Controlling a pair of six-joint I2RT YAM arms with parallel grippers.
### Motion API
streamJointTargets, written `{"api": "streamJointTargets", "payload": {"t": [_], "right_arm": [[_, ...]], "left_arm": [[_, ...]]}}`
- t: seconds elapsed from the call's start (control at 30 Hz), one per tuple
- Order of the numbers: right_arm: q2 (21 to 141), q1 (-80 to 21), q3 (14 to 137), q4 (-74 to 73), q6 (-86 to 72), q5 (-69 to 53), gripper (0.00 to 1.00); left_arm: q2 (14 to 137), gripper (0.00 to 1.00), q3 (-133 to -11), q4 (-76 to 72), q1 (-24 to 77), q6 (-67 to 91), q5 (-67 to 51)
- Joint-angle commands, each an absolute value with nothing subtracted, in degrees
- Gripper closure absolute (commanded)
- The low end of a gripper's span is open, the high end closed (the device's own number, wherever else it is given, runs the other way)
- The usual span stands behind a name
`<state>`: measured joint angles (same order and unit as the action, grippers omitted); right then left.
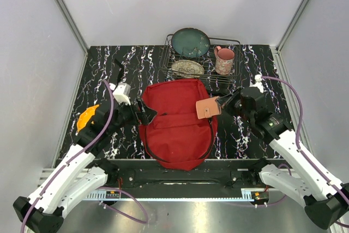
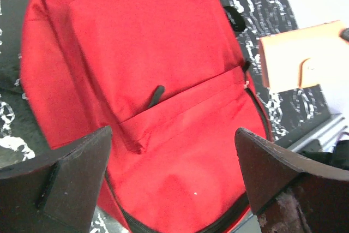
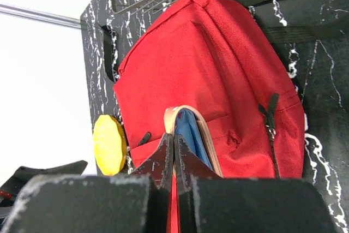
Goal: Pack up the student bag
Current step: Pick up the personal item from the center of the board.
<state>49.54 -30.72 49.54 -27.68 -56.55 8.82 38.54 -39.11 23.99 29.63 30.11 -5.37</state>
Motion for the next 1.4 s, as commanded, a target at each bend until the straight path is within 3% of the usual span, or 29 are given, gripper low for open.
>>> {"api": "streamJointTargets", "payload": {"t": [0.0,0.2,0.6,0.97,1.37], "right_arm": [[49.8,-30.8,51.0,-22.3,-55.3,4.9,1.00],[51.4,-30.8,50.8,-19.2,-54.8,0.2,1.00],[50.0,-30.8,46.5,-11.3,-57.6,-9.3,1.00],[56.0,-30.8,45.5,2.0,-62.1,-19.6,1.00],[61.1,-31.0,45.6,9.7,-64.8,-25.3,1.00]], "left_arm": [[39.4,0.01,-38.7,15.0,27.1,33.1,-15.0],[41.0,0.01,-36.3,8.7,19.4,38.6,-25.7],[45.2,0.01,-27.3,-16.9,19.2,51.7,-38.2],[55.5,0.01,-24.4,-37.1,19.8,59.5,-41.4],[64.2,0.01,-26.9,-44.3,23.4,60.2,-43.9]]}}
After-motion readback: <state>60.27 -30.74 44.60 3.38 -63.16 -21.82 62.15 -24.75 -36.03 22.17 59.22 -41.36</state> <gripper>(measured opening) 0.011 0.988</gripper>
